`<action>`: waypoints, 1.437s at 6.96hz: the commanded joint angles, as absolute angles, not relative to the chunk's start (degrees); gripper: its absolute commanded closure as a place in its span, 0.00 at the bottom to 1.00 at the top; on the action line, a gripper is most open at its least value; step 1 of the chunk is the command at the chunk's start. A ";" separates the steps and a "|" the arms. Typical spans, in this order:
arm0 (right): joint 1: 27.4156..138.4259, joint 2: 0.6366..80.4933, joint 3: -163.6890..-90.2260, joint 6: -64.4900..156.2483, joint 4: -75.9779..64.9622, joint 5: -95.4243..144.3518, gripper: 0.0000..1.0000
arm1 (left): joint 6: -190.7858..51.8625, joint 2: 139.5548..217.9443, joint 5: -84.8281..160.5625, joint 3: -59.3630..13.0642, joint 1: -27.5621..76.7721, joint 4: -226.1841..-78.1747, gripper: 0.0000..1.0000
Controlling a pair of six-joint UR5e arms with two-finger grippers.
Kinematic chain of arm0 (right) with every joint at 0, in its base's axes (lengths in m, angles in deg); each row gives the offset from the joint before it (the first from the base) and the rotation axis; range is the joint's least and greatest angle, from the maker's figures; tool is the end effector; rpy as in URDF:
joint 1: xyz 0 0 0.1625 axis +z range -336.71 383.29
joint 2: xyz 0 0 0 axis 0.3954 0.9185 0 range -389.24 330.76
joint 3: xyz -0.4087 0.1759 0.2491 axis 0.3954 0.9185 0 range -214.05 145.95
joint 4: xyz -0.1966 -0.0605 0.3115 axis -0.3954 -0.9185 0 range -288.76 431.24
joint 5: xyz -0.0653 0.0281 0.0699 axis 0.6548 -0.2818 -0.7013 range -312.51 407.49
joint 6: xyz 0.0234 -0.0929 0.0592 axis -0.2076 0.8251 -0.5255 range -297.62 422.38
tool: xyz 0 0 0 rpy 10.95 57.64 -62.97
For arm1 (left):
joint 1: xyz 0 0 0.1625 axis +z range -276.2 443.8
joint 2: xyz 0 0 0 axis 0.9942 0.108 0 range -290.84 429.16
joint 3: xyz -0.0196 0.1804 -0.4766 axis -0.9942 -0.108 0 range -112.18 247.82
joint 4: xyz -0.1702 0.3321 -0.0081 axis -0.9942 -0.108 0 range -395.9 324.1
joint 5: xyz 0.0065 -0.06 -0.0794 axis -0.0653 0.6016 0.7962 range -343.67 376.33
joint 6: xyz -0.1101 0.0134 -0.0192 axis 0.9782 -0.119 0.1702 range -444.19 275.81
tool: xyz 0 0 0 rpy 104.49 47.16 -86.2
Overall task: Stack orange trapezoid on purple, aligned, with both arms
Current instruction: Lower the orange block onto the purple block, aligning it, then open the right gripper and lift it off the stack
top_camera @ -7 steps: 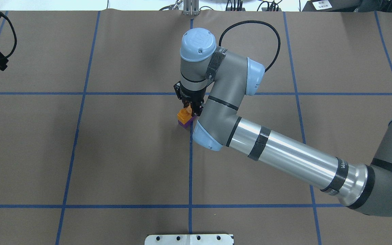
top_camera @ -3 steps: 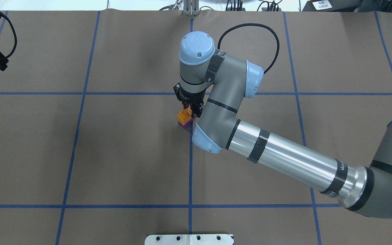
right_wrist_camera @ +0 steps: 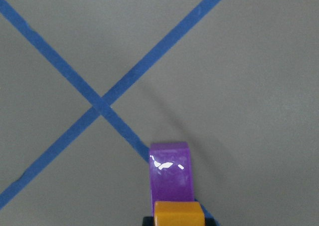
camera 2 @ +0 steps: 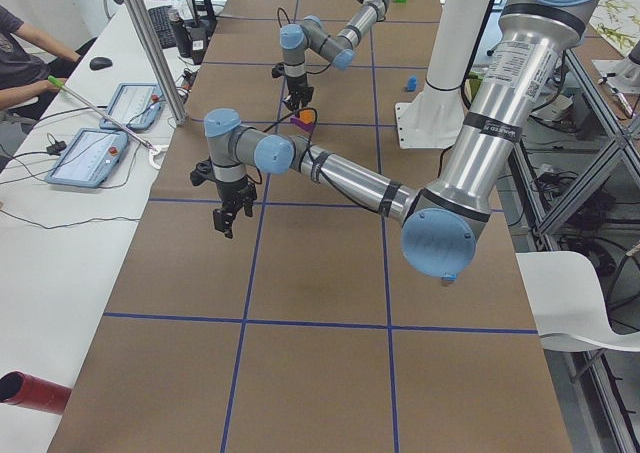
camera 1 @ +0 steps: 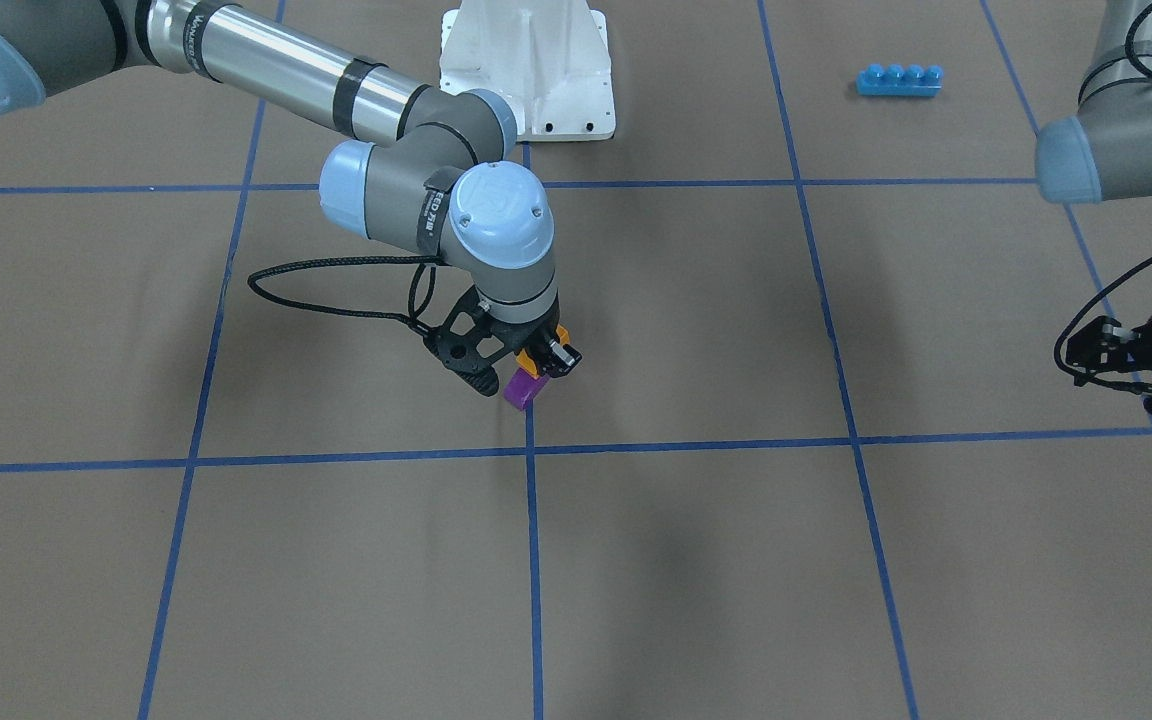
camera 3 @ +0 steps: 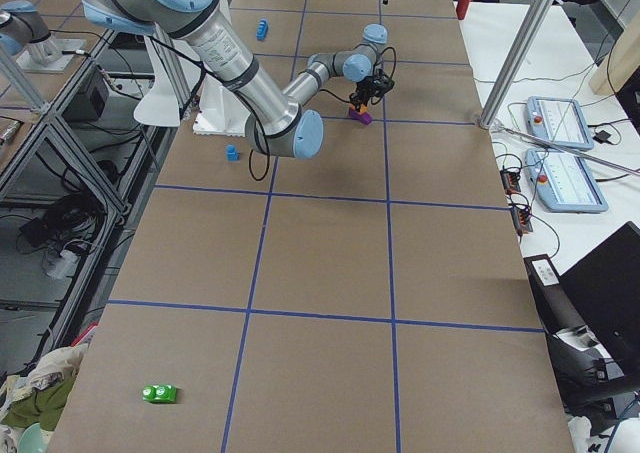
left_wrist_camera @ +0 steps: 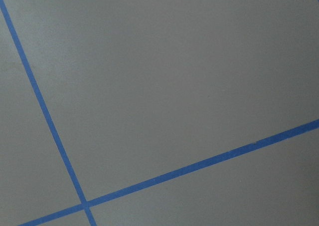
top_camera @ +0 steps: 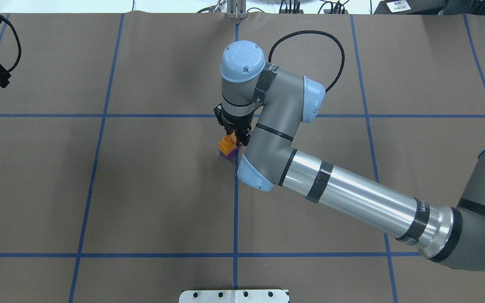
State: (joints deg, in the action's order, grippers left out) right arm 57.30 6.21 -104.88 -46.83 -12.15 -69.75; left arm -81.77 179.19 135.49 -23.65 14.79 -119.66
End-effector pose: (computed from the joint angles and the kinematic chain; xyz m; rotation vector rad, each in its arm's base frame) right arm -0.6512 -0.5381 0.2641 -0.3649 -0.7874 0.6974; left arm 0.1492 -0.6081 0.5824 0.1535 0.5515 0.3830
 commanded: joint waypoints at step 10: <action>58.61 8.99 -113.56 -44.08 -14.42 -69.85 0.00 | -81.73 179.81 135.51 -22.97 14.54 -120.54 0.00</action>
